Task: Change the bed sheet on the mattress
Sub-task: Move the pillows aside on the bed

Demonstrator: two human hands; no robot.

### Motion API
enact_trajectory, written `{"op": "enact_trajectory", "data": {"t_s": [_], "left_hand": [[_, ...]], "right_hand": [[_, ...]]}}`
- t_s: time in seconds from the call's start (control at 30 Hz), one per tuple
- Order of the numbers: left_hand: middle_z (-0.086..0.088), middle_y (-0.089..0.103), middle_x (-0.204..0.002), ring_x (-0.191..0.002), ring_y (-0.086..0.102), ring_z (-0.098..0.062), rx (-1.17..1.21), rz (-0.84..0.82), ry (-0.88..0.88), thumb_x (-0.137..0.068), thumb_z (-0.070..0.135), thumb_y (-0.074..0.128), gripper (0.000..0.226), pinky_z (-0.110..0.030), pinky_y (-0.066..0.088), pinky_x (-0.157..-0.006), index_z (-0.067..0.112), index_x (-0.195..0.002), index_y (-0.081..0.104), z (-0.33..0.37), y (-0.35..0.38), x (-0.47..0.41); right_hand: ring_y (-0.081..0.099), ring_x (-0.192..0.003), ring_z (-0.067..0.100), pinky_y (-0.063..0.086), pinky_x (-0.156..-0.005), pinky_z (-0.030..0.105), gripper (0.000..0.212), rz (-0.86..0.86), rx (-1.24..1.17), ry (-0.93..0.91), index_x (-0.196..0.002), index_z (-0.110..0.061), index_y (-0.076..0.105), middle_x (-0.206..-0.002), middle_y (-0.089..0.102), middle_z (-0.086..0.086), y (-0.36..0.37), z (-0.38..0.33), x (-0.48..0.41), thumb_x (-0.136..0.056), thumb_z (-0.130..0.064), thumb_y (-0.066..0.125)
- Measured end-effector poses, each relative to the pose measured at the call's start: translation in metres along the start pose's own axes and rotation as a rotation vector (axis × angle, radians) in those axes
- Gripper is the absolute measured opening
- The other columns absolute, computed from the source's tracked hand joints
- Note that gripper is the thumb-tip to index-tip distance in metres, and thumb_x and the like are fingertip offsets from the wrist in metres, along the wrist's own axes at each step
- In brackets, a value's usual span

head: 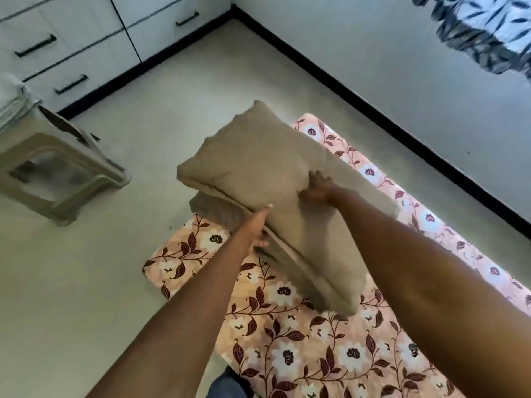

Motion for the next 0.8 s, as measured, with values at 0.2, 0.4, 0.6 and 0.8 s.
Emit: {"op": "enact_trajectory", "data": {"t_s": [0.2,0.4,0.6,0.8], "left_hand": [[-0.013,0.054,-0.138,-0.123,0.056,-0.038,-0.205,-0.005,-0.039,-0.101,0.043,0.053,0.052,-0.052,0.051,-0.101,0.012,-0.141,0.042,0.005,-0.005,-0.008],[-0.005,0.062,-0.123,-0.108,0.064,-0.028,-0.74,0.104,0.176,-0.093,0.037,0.064,0.038,-0.04,0.056,-0.088,0.02,-0.124,0.052,0.003,-0.041,0.024],[-0.012,0.061,-0.132,-0.107,0.062,-0.031,-1.124,0.192,0.301,-0.096,0.034,0.061,0.044,-0.031,0.05,-0.079,0.014,-0.135,0.052,-0.027,-0.106,0.102],[-0.02,0.055,-0.141,-0.128,0.054,-0.035,-1.403,0.265,0.232,-0.095,0.032,0.062,0.056,-0.036,0.045,-0.1,0.009,-0.144,0.047,-0.089,-0.19,0.184]], "right_hand": [[0.001,-0.156,0.036,0.014,-0.119,0.066,0.089,0.13,0.038,0.036,-0.159,-0.019,0.007,-0.17,-0.006,0.008,0.023,-0.001,0.024,-0.093,-0.053,0.057],[0.005,-0.157,0.032,0.024,-0.122,0.054,0.082,0.075,-0.013,-0.082,-0.162,-0.018,0.013,-0.171,-0.003,0.006,0.066,0.011,0.114,-0.097,-0.038,0.059],[0.003,-0.157,0.032,0.016,-0.126,0.053,0.085,-0.067,-0.051,-0.062,-0.164,-0.019,0.001,-0.171,-0.01,0.004,0.156,0.022,0.198,-0.102,-0.038,0.055],[0.006,-0.157,0.036,0.023,-0.123,0.055,0.08,-0.122,-0.036,-0.151,-0.163,-0.017,0.005,-0.171,-0.006,0.005,0.205,-0.026,0.244,-0.102,-0.039,0.053]]}}
Point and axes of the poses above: each hand's wrist, its own x-axis away from the middle knuckle, its own y-axis out of the palm, z = x × y, the point moved 8 cm from there along -x, towards the middle knuckle
